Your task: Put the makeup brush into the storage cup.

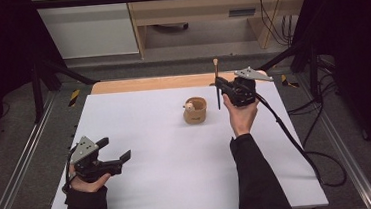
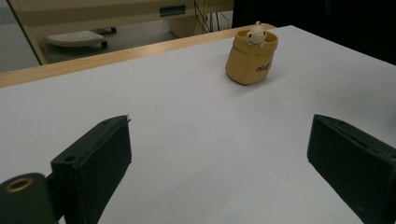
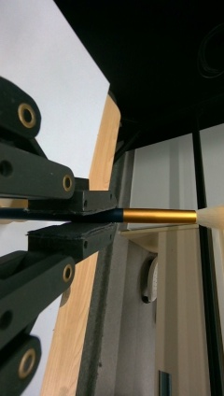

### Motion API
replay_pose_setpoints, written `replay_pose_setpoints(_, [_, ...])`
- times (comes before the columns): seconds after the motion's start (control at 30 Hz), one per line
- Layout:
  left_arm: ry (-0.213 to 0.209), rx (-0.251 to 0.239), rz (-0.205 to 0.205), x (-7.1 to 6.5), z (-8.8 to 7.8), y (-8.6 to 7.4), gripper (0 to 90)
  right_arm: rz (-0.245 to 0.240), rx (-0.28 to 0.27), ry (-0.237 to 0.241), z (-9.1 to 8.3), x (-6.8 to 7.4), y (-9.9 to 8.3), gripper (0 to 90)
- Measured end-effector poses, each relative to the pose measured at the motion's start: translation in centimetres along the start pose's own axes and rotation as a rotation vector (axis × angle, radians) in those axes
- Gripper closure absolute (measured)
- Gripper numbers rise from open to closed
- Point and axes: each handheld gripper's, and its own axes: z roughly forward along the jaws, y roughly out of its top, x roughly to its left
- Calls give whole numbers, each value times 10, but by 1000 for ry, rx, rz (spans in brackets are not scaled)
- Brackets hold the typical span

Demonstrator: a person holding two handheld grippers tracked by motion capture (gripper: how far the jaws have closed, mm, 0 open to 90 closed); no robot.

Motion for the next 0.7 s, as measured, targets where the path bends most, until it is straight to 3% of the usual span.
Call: replay_pose_setpoints(0.7, [-6, -3, -8, 0, 1, 0, 60, -2, -1, 1, 42, 5, -4, 835])
